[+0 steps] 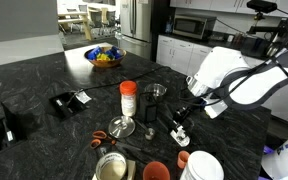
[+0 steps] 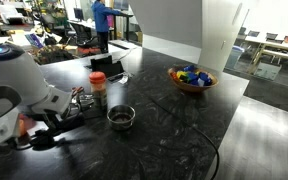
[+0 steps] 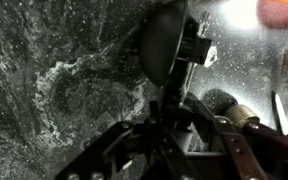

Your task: Move the black and silver tool to the left

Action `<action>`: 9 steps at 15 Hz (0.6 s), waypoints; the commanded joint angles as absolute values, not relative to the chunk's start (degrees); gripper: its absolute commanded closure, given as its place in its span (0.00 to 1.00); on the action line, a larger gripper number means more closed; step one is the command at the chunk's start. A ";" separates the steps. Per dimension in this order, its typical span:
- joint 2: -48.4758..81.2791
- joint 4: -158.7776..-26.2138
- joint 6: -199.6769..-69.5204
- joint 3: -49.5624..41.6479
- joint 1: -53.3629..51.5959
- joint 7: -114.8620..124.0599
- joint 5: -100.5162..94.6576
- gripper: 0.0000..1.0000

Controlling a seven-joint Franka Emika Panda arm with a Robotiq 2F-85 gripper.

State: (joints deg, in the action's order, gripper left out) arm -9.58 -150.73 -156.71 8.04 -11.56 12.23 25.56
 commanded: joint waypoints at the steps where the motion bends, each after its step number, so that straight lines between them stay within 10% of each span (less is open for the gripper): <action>1: -9.73 -150.70 -157.17 6.99 -12.59 8.53 29.79 0.89; 9: -17.28 -153.80 -150.78 5.39 -12.80 4.80 36.02 0.90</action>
